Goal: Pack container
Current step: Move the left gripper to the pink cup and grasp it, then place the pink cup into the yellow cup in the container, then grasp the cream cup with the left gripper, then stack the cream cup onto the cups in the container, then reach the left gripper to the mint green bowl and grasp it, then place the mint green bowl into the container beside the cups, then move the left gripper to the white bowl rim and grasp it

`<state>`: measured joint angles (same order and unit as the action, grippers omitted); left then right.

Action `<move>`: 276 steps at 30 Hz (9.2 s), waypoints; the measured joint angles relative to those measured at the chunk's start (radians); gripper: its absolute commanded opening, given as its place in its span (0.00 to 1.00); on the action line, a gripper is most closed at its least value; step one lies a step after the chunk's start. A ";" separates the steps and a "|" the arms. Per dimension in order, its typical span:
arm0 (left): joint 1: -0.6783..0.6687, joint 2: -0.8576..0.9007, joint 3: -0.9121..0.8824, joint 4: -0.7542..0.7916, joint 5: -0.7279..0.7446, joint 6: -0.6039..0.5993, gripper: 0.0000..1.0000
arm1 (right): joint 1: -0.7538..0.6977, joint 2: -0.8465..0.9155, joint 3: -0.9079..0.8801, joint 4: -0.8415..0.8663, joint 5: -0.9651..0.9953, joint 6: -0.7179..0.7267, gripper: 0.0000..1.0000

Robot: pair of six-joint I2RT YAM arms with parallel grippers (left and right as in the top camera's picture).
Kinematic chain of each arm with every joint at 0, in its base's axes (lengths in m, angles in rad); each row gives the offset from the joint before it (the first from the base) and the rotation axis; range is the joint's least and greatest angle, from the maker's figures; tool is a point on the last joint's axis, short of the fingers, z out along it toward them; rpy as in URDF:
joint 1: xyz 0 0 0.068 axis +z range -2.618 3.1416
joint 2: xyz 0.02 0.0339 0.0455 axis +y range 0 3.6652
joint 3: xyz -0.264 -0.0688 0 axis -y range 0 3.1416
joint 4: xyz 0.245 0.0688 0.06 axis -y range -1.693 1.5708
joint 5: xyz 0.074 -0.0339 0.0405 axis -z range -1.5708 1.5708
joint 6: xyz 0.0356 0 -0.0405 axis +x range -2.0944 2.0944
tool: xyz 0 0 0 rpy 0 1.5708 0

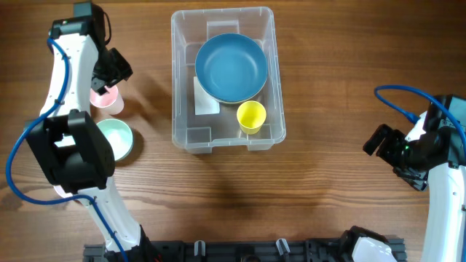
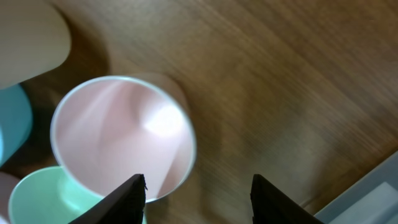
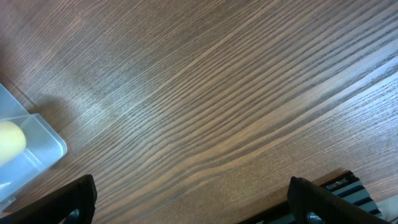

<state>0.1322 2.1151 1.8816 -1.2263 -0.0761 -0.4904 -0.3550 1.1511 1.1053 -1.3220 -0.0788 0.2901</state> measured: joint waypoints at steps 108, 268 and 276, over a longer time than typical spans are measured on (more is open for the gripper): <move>0.108 -0.144 0.135 -0.063 0.047 0.046 0.04 | 0.000 0.000 0.000 0.000 0.000 -0.003 1.00; 0.126 -0.663 -0.403 -0.162 -0.103 -0.147 0.50 | 0.001 0.000 -0.002 0.000 -0.011 -0.008 1.00; 0.203 -0.653 -0.827 0.163 -0.050 -0.147 0.56 | 0.001 0.000 -0.002 0.000 -0.011 -0.008 1.00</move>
<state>0.3351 1.4624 1.0546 -1.0630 -0.1257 -0.6373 -0.3542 1.1511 1.1038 -1.3224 -0.0902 0.2817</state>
